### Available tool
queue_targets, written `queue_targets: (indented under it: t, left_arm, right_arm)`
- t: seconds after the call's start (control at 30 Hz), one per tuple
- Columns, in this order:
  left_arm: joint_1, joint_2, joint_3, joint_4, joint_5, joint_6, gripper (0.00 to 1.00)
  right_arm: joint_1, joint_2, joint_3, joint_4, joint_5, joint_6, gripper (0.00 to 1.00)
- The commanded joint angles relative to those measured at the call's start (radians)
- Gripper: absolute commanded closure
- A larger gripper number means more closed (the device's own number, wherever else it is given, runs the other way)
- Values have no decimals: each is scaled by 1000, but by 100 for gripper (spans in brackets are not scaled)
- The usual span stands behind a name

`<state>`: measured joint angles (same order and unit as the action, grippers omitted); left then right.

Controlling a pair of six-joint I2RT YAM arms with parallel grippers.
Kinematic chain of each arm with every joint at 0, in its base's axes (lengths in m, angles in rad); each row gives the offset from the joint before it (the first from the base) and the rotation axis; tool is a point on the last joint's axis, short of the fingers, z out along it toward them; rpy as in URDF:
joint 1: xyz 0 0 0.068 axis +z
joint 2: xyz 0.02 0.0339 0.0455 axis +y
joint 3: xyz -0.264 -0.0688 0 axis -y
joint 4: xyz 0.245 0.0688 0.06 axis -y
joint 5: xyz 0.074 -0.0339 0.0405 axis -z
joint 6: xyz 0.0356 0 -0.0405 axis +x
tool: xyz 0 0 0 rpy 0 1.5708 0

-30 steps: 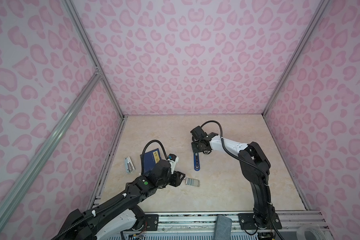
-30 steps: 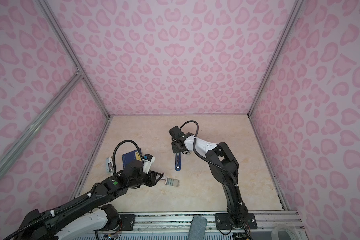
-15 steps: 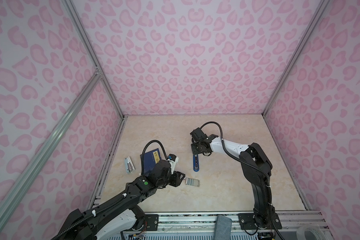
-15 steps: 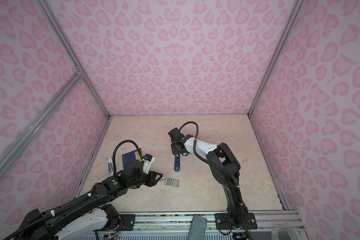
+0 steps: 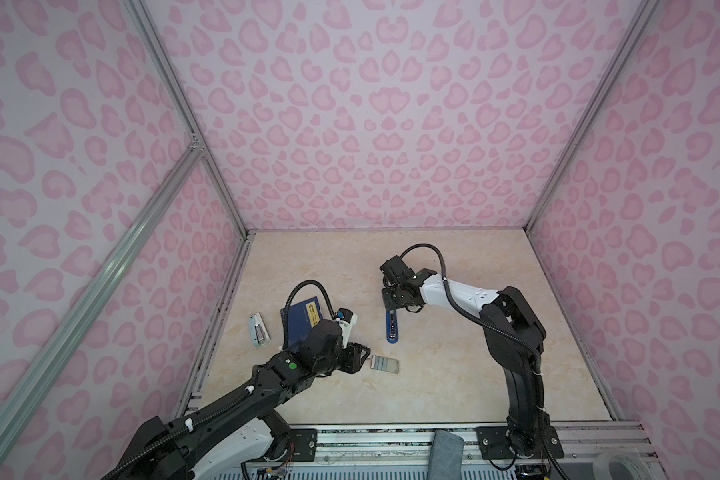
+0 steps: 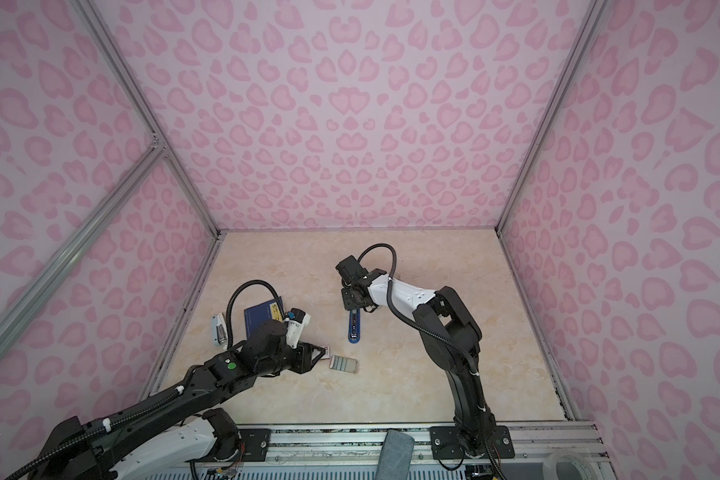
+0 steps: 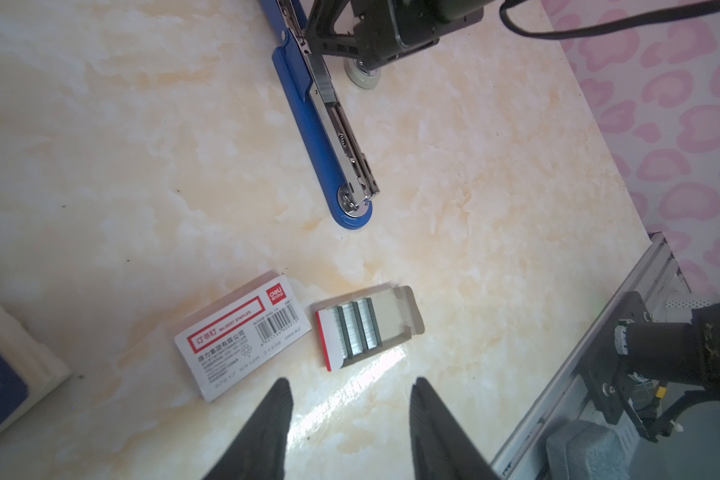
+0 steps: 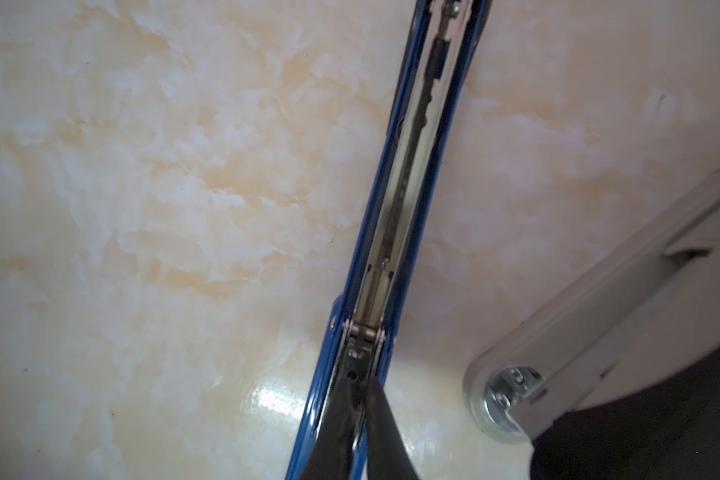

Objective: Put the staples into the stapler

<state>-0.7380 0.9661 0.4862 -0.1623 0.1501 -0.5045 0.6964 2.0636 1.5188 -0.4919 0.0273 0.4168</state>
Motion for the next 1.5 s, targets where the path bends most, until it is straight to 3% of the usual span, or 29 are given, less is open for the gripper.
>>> queue_targets:
  t: [0.0,0.43,0.97,1.47]
  left_arm:
    - [0,-2,2,24,2,-4,50]
    - [0,12,-1,37,5,-4,50]
    - [0,10,-4,37,9,-11,51]
    - [0,31,-6,53,-5,-14,50]
  right_arm:
    - [9,4,-18,-12,6,9,89]
    - [33,-69,-129,23,13,34,89]
    - [22,-25,-73,13,15,25,89]
    - [84,-141,-243,38,55,54,87]
